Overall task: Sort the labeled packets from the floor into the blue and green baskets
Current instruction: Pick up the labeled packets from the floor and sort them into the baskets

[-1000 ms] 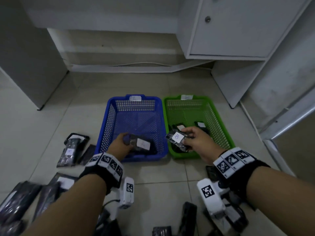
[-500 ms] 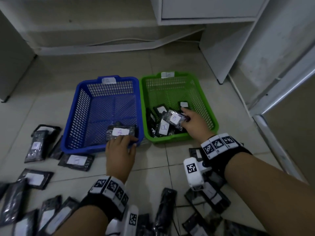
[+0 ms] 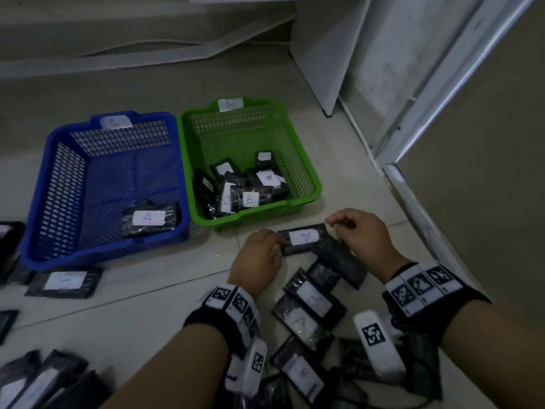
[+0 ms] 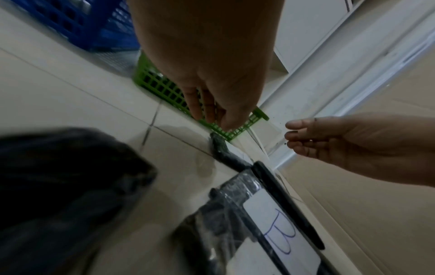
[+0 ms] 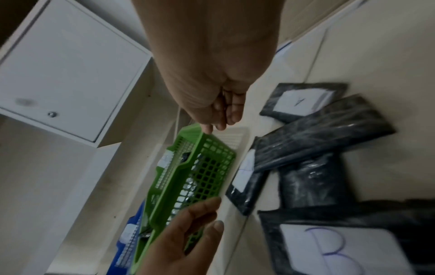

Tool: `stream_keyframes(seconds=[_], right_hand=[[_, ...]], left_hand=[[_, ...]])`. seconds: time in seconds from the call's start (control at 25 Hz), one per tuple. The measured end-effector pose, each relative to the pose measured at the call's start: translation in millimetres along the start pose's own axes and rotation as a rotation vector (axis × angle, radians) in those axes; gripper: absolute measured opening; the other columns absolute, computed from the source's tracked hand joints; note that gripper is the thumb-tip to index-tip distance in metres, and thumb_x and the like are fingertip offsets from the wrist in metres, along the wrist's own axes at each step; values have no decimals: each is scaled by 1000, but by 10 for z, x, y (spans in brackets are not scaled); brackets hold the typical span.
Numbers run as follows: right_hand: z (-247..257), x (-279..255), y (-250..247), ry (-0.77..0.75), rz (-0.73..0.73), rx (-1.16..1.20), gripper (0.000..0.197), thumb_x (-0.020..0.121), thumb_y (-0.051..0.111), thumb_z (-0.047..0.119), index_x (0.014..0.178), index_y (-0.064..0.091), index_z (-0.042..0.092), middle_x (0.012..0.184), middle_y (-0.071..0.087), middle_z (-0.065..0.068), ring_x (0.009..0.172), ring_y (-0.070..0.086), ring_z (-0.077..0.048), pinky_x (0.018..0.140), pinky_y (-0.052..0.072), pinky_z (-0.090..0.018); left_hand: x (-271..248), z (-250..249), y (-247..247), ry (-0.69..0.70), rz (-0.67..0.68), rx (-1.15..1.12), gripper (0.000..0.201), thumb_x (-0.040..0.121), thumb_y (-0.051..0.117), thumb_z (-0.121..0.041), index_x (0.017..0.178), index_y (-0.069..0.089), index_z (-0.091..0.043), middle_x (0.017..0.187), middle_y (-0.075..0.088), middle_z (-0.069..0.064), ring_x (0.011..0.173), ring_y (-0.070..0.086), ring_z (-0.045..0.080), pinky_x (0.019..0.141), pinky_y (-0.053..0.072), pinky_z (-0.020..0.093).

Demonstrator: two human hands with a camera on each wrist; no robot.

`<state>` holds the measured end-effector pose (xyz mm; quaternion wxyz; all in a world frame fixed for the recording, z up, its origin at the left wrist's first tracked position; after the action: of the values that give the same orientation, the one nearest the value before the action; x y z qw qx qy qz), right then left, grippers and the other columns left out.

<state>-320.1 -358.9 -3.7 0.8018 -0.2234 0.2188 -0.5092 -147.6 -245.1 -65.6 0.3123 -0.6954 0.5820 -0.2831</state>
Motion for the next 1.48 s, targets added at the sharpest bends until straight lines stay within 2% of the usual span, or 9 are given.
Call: stream_keyframes(seconds=[0.12, 0.24, 0.48, 0.6, 0.76, 0.96, 1.04, 1.2, 1.48], right_hand=[[-383, -41, -180, 90, 3, -52, 17, 85, 62, 4, 92, 71, 17, 80, 65, 6, 75, 59, -8, 71, 44, -18], [-613, -39, -253, 85, 40, -205, 19, 79, 71, 11, 97, 71, 15, 94, 65, -5, 86, 59, -16, 77, 44, -22], [-683, -222, 169, -53, 289, -580, 67, 67, 81, 38, 125, 52, 20, 114, 49, -6, 107, 47, -22, 87, 47, -36], [-575, -239, 234, -77, 258, -666, 53, 76, 70, 29, 123, 53, 14, 113, 50, -10, 105, 50, -28, 79, 48, -36], [-412, -149, 81, 78, 157, -213, 19, 85, 58, 12, 100, 65, 3, 93, 66, -14, 86, 61, -28, 68, 44, -29], [-1, -231, 172, 283, 216, 599, 19, 92, 53, 6, 108, 60, 13, 87, 69, -4, 66, 61, -20, 53, 55, -32], [132, -233, 240, 261, 253, 620, 16, 93, 53, 8, 106, 59, 14, 88, 68, -4, 65, 61, -19, 48, 53, -31], [315, -193, 423, 217, 311, 670, 23, 94, 53, 7, 117, 56, 4, 97, 66, -13, 71, 59, -25, 48, 53, -33], [456, -116, 635, 208, 293, 652, 16, 94, 54, 7, 108, 59, 9, 101, 63, -13, 72, 58, -24, 47, 51, -32]], left_hand=[[243, -78, 312, -94, 171, 26, 60, 84, 58, -18, 142, 39, -14, 146, 39, 6, 133, 36, 24, 110, 31, 31], [305, -107, 394, -155, 181, 180, 70, 86, 61, -28, 147, 29, -16, 144, 36, 9, 132, 33, 25, 107, 34, 33], [103, -18, 163, -425, 101, -2, 26, 88, 61, -27, 106, 58, -9, 96, 54, 7, 92, 56, 26, 72, 40, 28], [-39, -3, 105, -574, 52, -388, 15, 85, 65, -25, 95, 63, -15, 89, 68, 4, 84, 65, 22, 79, 55, 36], [-234, -186, 23, -639, -69, -873, 18, 85, 65, -5, 101, 63, -10, 99, 71, 12, 90, 69, 25, 80, 58, 36], [-359, -298, -256, -587, -284, -1166, 11, 87, 59, 2, 91, 61, -8, 80, 72, 3, 78, 69, 17, 80, 57, 35], [-367, -281, -356, -592, -316, -1212, 10, 88, 58, 1, 85, 60, -8, 73, 69, 2, 79, 67, 19, 81, 57, 38], [-421, -155, -517, -609, -369, -1245, 5, 89, 58, -1, 87, 61, -4, 91, 62, 19, 91, 63, 29, 77, 59, 36], [-449, 87, -737, -621, -442, -1269, 4, 89, 60, -1, 90, 60, -5, 90, 50, 16, 82, 58, 24, 72, 59, 33]])
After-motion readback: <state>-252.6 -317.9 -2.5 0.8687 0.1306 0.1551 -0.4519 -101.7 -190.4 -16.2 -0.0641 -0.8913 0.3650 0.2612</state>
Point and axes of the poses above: each hand's wrist, its own x-axis towards the middle knuckle, its own y-axis out of the palm, z = x × y, the point moved 6 cm from there along x, towards the middle knuckle
